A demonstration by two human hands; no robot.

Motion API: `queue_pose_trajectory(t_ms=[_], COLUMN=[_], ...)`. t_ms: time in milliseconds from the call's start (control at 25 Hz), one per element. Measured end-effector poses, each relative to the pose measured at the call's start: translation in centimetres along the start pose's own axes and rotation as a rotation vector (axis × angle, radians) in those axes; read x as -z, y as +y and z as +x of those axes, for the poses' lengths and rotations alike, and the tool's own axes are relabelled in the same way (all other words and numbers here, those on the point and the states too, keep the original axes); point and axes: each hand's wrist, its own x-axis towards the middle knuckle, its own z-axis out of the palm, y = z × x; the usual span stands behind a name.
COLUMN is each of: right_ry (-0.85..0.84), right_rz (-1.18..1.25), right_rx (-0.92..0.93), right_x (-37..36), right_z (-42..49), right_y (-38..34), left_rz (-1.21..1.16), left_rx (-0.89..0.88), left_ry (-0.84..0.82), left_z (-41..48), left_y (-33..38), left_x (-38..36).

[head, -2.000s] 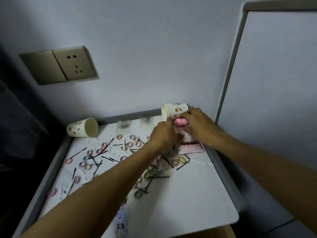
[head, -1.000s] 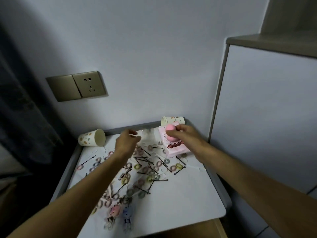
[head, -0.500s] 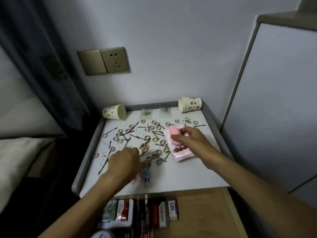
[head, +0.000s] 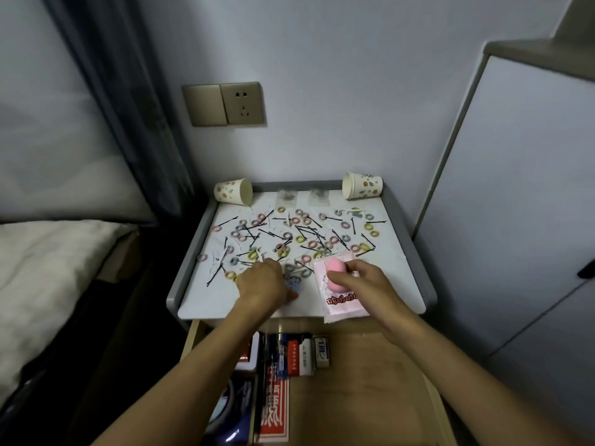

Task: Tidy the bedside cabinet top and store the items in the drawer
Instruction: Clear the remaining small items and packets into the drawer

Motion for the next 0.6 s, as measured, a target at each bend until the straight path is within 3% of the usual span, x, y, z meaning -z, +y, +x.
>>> queue_pose_trajectory(t_ms=[240,480,600], right_ry=[0.007,0.015,0.028], right_rz=[0.059,0.081,0.102], right_rx=[-0.035,-0.029,-0.033], right_x=[0.3,0.9,1.1], right_z=[-0.9,-0.7,-0.5], right_y=[0.3,-0.2,-0.5], left_rz=[-0.089,-0.4,-0.433], left_rx=[-0.016,-0.003,-0.039], left_ry=[-0.09,-0.054,-0.042], left_z=[1.3,1.6,1.7], left_y=[-0.1,-1.5,-0.8], left_x=[0.7,1.1,1.3])
